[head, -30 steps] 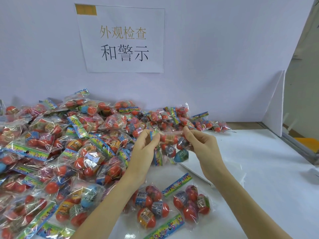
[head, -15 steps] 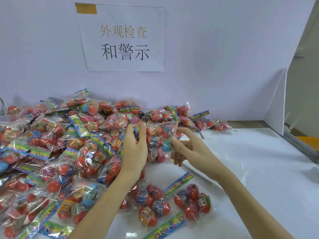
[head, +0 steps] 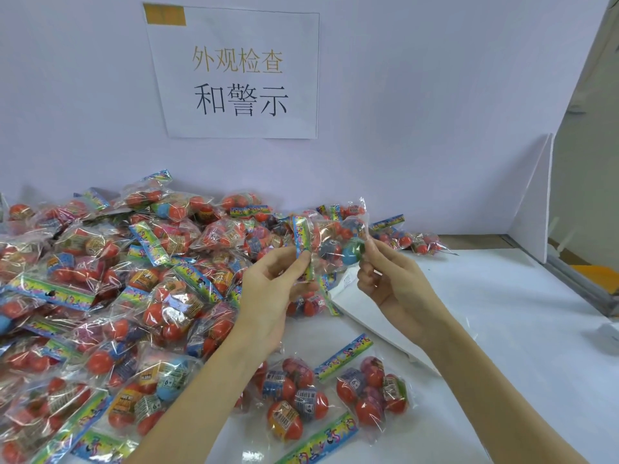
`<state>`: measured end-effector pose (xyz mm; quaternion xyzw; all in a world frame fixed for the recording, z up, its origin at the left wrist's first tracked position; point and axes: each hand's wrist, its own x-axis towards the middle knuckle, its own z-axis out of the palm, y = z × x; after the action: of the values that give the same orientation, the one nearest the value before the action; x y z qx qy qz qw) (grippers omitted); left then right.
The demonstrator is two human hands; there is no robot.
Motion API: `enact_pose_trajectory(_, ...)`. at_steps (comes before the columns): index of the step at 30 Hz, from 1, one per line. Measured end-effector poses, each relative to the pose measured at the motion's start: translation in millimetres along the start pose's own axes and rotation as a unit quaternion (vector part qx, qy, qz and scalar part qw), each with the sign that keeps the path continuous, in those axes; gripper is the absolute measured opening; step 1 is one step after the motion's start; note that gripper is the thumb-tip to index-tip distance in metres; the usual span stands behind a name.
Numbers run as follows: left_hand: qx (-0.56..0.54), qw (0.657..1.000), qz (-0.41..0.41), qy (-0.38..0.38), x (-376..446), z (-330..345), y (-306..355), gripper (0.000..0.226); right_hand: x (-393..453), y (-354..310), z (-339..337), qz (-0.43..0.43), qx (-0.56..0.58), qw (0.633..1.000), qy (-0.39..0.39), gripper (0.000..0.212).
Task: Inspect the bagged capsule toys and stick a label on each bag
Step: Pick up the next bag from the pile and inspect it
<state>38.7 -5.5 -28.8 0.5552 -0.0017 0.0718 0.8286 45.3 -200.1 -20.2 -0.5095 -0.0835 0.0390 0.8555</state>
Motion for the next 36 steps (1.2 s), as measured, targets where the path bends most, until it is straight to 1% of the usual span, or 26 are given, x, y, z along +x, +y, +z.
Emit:
enact_pose_trajectory(2,0.037,0.999,0.021,0.004,1.8,-3.0,1.4,0.016,-0.1,-2.3,-0.3,0.006,0.013,1.000,-0.018,0.016)
enact_pose_trajectory(5,0.042,0.998,0.051,-0.003,2.9,-3.9,3.8,0.007,0.2,-3.4,0.6,-0.013,-0.002,1.000,-0.019,0.009)
enact_pose_trajectory(7,0.051,0.997,0.058,0.001,3.4,-3.7,3.3,0.003,1.2,-1.1,1.1,-0.037,-0.010,0.999,0.000,0.013)
enact_pose_trajectory(9,0.060,0.997,0.045,0.008,3.0,-3.1,-0.3,0.003,1.9,2.1,-0.2,-0.073,-0.066,0.994,0.036,0.022)
enact_pose_trajectory(10,0.060,0.998,0.032,0.005,2.2,-2.6,-1.9,0.005,1.9,3.6,-1.7,-0.101,-0.123,0.986,0.050,0.024)
enact_pose_trajectory(12,0.061,0.998,0.010,-0.018,-0.2,-0.6,-4.2,0.017,0.1,3.7,-2.5,-0.155,-0.228,0.960,0.047,0.030)
enact_pose_trajectory(14,0.097,0.994,0.014,-0.041,-2.0,-1.2,-4.7,0.036,-2.5,0.0,-4.9,-0.170,-0.269,0.948,0.029,0.044)
enact_pose_trajectory(15,0.129,0.990,0.032,-0.057,-2.8,-1.7,-3.8,0.041,-3.2,-2.4,-6.7,-0.162,-0.276,0.947,0.022,0.045)
enact_pose_trajectory(17,0.178,0.977,0.057,-0.099,-4.3,-1.4,-2.5,0.042,-4.5,-6.0,-8.6,-0.147,-0.306,0.940,0.007,0.034)
enact_pose_trajectory(18,0.183,0.975,0.052,-0.117,-5.4,-0.2,-2.8,0.040,-5.2,-6.8,-8.3,-0.144,-0.327,0.934,0.001,0.029)
enact_pose_trajectory(20,0.167,0.976,0.035,-0.133,-7.7,2.5,-4.3,0.033,-6.3,-6.5,-7.8,-0.144,-0.350,0.925,-0.011,0.029)
enact_pose_trajectory(23,0.128,0.985,0.024,-0.116,-7.4,4.1,-7.0,0.017,-8.7,-5.1,-5.7,-0.162,-0.368,0.915,-0.021,0.026)
enact_pose_trajectory(24,0.114,0.987,0.023,-0.111,-7.1,3.9,-6.9,0.015,-7.8,-4.5,-5.1,-0.165,-0.367,0.915,-0.019,0.022)
enact_pose_trajectory(26,0.087,0.991,0.019,-0.097,-5.6,3.2,-6.5,0.021,-5.4,-3.2,-3.6,-0.163,-0.360,0.919,0.001,0.015)
enact_pose_trajectory(27,0.076,0.993,0.016,-0.088,-4.5,3.0,-6.5,0.022,-4.4,-2.6,-2.9,-0.156,-0.360,0.920,0.013,0.021)
enact_pose_trajectory(29,0.065,0.995,0.008,-0.077,-3.0,2.2,-6.1,0.016,-3.6,-2.6,-2.3,-0.123,-0.351,0.928,0.030,0.032)
enact_pose_trajectory(31,0.069,0.994,-0.004,-0.080,-3.3,1.8,-4.8,0.010,-2.3,-1.8,-3.5,-0.075,-0.291,0.953,0.033,0.035)
enact_pose_trajectory(32,0.077,0.993,-0.010,-0.089,-4.0,1.8,-4.4,0.011,-2.3,-0.7,-3.2,-0.058,-0.254,0.965,0.030,0.034)
enact_pose_trajectory(33,0.090,0.991,-0.009,-0.096,-5.1,2.3,-4.7,0.018,-2.5,0.4,-1.8,-0.051,-0.232,0.971,0.028,0.033)
enact_pose_trajectory(34,0.102,0.990,0.000,-0.094,-6.8,3.4,-4.9,0.026,-2.4,1.5,0.0,-0.053,-0.227,0.972,0.030,0.033)
enact_pose_trajectory(36,0.112,0.990,0.027,-0.076,-9.0,5.7,-4.2,0.030,-2.1,3.2,3.4,-0.064,-0.235,0.969,0.037,0.033)
